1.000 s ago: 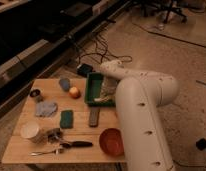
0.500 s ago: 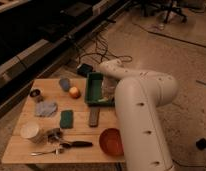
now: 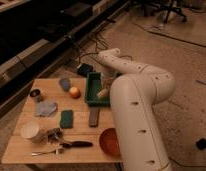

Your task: Place banana in table surface

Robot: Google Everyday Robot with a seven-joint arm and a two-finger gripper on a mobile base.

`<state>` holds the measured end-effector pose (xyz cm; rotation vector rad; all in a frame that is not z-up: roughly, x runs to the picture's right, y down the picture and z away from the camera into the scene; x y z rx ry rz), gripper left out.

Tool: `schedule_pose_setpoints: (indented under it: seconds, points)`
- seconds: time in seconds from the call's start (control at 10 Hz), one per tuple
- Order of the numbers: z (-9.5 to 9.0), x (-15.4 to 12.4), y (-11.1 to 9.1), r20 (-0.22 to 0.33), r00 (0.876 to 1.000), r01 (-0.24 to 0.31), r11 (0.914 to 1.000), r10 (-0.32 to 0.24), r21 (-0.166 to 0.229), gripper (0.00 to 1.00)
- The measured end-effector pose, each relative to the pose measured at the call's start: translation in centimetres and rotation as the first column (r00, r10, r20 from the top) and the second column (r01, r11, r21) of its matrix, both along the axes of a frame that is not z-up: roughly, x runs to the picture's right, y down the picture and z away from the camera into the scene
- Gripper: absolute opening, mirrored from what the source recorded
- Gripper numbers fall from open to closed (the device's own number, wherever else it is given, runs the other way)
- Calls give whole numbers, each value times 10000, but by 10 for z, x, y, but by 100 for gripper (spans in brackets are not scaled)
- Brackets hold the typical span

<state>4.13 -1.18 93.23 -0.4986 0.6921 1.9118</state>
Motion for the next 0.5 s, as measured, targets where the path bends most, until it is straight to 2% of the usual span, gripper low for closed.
schedule_pose_setpoints:
  seconds: [0.3,0.5]
  points:
    - [-20,-9,-30,317,9995,-9,9995,-1,321,0]
    - [-38,-20,-43,752,9972,15,9987,-53,506,0]
